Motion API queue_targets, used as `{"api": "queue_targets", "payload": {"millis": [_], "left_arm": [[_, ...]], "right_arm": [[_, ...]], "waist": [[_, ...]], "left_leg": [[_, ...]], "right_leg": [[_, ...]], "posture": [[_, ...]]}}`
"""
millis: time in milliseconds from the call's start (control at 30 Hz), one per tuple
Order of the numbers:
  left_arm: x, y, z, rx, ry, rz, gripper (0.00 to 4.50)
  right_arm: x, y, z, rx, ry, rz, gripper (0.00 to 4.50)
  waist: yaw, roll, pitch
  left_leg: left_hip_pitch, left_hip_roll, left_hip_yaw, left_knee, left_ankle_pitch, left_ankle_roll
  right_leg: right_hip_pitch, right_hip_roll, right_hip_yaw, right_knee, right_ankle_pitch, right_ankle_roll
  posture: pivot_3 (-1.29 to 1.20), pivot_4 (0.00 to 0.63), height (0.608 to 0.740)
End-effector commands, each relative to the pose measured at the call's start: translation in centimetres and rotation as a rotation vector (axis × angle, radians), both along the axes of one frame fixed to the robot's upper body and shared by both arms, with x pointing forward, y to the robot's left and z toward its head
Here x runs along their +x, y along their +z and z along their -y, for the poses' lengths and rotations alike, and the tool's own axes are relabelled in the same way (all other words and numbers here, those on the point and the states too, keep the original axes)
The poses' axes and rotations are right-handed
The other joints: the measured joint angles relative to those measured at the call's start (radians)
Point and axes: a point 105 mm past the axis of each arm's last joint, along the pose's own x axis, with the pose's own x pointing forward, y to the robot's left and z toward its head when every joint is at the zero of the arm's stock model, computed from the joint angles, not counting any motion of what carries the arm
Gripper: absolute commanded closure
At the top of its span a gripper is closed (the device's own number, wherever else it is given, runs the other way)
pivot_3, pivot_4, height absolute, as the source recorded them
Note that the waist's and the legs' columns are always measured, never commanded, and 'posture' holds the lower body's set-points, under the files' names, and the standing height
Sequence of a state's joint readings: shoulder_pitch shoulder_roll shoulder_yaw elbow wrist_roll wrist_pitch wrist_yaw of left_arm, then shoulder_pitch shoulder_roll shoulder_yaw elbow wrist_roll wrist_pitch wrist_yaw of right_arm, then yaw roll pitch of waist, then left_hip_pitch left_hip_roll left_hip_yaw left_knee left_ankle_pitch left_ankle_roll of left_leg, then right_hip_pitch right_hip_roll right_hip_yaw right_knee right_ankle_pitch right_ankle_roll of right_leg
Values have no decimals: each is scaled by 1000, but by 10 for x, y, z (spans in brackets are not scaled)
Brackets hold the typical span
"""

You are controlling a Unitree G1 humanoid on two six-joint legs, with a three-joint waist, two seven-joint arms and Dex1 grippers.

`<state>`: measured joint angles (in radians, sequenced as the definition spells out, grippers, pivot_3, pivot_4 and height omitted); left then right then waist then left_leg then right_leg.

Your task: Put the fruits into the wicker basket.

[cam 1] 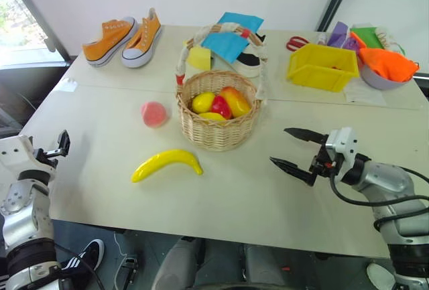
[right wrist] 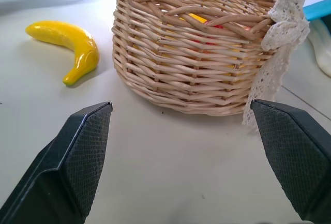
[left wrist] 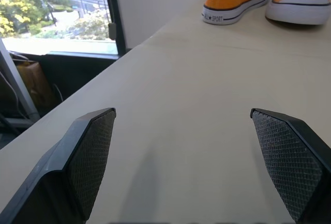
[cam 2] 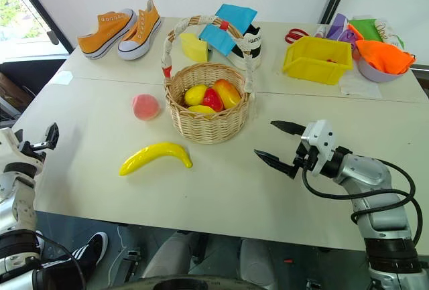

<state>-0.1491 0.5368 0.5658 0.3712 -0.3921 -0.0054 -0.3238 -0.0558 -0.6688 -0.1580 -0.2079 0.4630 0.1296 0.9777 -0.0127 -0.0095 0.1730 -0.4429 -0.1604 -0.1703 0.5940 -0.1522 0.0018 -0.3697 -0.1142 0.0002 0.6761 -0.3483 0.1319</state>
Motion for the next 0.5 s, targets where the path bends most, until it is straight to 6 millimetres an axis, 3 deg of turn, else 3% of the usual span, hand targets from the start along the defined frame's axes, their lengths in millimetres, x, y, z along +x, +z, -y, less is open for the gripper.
{"api": "queue_targets", "payload": {"millis": [33, 233, 500], "left_arm": [[2, 16, 6, 59, -40, 47, 0], [6, 21, 25, 81, -131, 67, 0], [5, 20, 25, 97, -130, 55, 0]], "right_arm": [[3, 8, -3, 5, -1, 51, 20], [6, 9, -2, 8, -15, 63, 20], [7, 9, -2, 6, -16, 66, 20]], "waist": [[0, 0, 0], [0, 0, 0], [0, 0, 0]], "left_leg": [[0, 0, 0, 0, 0, 0], [0, 0, 0, 0, 0, 0], [0, 0, 0, 0, 0, 0]], "right_leg": [[0, 0, 0, 0, 0, 0], [0, 0, 0, 0, 0, 0], [0, 0, 0, 0, 0, 0]], "posture": [[0, 150, 740], [0, 150, 740], [0, 150, 740]]}}
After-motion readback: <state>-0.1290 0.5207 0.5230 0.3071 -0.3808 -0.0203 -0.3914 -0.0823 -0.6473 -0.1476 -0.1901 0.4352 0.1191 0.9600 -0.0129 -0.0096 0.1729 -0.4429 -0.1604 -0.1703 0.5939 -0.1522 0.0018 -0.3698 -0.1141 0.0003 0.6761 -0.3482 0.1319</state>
